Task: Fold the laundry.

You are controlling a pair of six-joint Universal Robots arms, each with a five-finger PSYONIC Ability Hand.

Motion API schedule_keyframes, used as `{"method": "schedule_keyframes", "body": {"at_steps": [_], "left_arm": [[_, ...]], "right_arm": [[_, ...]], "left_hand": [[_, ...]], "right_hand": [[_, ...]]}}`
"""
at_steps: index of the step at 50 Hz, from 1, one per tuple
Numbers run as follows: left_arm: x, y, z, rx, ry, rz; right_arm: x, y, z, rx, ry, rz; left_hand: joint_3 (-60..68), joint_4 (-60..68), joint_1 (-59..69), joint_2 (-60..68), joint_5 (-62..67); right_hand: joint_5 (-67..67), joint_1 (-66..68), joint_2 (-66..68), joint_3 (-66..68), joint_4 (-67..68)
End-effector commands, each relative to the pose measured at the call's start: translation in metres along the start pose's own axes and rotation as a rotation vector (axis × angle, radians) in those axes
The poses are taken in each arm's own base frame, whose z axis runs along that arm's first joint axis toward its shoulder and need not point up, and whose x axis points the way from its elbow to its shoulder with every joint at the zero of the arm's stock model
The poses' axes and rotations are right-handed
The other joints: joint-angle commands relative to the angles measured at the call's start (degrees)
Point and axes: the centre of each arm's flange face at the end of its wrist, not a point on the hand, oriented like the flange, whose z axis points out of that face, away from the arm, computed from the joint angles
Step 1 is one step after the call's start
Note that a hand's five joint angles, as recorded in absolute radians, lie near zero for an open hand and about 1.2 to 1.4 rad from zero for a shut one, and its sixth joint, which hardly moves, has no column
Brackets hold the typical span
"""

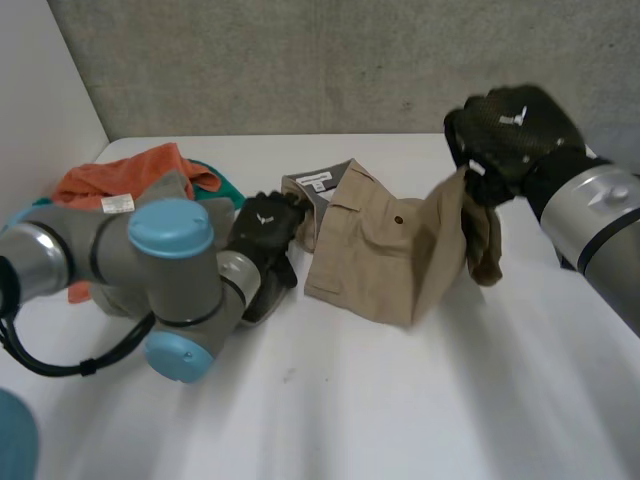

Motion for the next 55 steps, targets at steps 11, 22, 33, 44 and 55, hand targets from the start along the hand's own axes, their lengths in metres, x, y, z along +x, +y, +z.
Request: {"method": "schedule_keyframes", "body": {"at_steps": [11,22,33,44,55], "left_arm": [[-0.019,-0.055,-0.046,0.048,0.022,-0.019],[0.016,-0.067,-0.031,0.15,0.235,-0.023],[0.041,-0.016,-0.001,-0.018,0.227,0.086],[0.043,-0.021,0.017,0.073,0.214,0.119],[0.052,0.002,0.036,0.045,0.251,0.137]], "right_arm": [[0.001,-0.015,-0.021,-0.027,-0.013,-0.05],[-0.02,-0.032,-0.067,-0.05,-0.179,-0.073],[-0.037,0.022,-0.085,-0.305,-0.308,-0.181],[-0.013,0.033,-0.073,-0.312,-0.176,-0.142],[0.019,0.059,-0.058,-0.306,-0.075,-0.055]], "left_hand": [[-2.0,-1.6,-1.2,-1.8,-2.6],[-2.0,-1.6,-1.2,-1.8,-2.6],[-2.0,-1.6,-1.2,-1.8,-2.6],[-2.0,-1.6,-1.2,-1.8,-2.6],[29.2,29.7,30.1,29.4,28.6]], "right_hand": [[13.6,14.9,12.1,11.8,11.5],[13.6,14.9,12.1,11.8,11.5],[-56.4,-55.1,-57.9,-58.2,-58.5],[-56.4,-55.1,-57.9,-58.2,-58.5],[-56.4,-55.1,-57.9,-58.2,-58.5]]}}
